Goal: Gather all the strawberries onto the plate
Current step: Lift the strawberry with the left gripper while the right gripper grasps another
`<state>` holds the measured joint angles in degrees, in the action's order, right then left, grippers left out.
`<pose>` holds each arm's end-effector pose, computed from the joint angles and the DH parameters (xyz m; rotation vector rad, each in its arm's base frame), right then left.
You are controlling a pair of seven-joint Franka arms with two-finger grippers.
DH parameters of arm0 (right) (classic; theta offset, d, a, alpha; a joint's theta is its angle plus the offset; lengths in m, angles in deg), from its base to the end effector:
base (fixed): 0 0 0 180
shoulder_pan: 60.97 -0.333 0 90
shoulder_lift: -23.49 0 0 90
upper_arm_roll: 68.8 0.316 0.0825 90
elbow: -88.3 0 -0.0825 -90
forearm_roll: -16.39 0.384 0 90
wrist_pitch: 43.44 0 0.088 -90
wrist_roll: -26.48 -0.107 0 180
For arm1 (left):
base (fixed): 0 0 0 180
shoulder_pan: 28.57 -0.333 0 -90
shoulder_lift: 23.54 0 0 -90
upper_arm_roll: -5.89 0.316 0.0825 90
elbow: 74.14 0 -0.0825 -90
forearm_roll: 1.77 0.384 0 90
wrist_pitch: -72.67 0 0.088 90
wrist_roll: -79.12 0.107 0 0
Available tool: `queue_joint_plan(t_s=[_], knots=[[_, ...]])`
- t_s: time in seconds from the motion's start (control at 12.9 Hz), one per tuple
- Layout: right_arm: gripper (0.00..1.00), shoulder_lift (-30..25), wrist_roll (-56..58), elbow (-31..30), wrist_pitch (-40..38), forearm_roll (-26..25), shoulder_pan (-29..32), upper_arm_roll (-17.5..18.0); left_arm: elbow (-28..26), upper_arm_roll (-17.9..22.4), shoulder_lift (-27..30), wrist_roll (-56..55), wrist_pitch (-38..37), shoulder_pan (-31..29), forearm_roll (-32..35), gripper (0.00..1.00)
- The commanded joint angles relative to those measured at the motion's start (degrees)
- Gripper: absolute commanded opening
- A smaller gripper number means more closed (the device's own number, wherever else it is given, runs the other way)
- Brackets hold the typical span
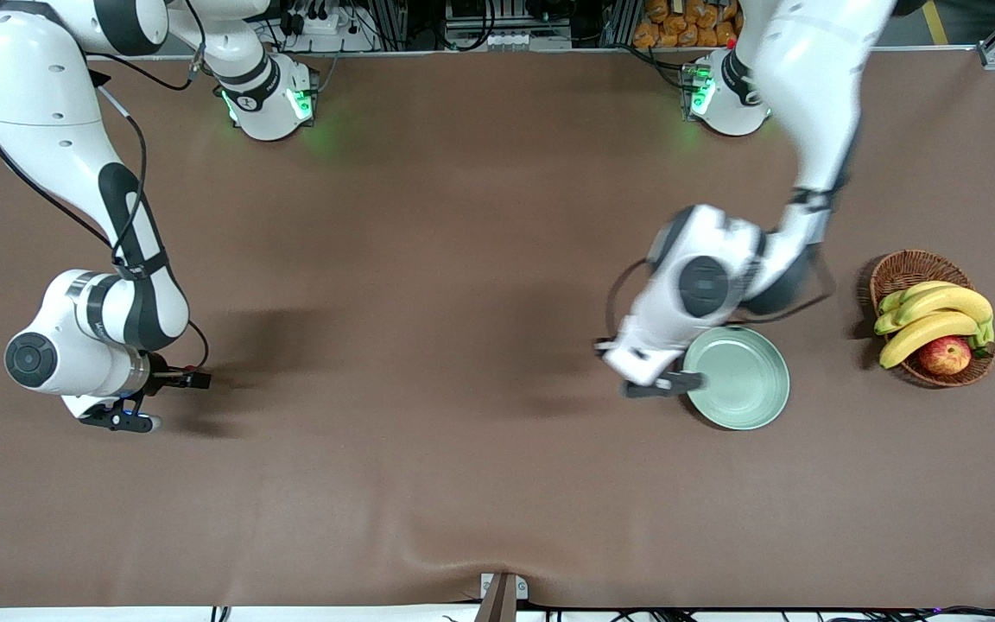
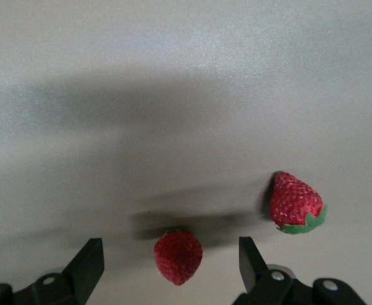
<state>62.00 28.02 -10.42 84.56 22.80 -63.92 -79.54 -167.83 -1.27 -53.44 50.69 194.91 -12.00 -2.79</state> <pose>0.6495 -0.0759 0.1896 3.0996 -0.2381 -0.2326 0.6263 -0.2651 0.3154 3.0754 0.1655 -0.0798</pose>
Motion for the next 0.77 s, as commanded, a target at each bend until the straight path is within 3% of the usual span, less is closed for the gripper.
queue_joint_plan(t_s=[0.0, 0.23, 0.54, 0.7], knots=[[0.8, -0.1, 1.2, -0.4, 0.6, 0.9, 1.3, 1.1, -2.0, -0.7, 2.3, 6.9, -4.1, -6.5, 0.8, 0.0], [0.77, -0.1, 1.2, -1.2, 0.8, 0.9, 1.2, 1.1, -2.6, -0.5, 1.5, 8.8, -4.3, -10.9, 3.2, 0.0], [0.52, -0.1, 1.3, -1.3, 0.8, 0.9, 1.2, 1.1, -3.3, -0.5, -3.0, 9.1, -1.7, -15.9, 3.7, 0.0], [0.33, -0.1, 1.6, -1.3, 0.8, 0.9, 1.2, 1.1, -4.6, -0.5, -5.4, 9.1, 1.3, -15.9, 3.7, 0.0]])
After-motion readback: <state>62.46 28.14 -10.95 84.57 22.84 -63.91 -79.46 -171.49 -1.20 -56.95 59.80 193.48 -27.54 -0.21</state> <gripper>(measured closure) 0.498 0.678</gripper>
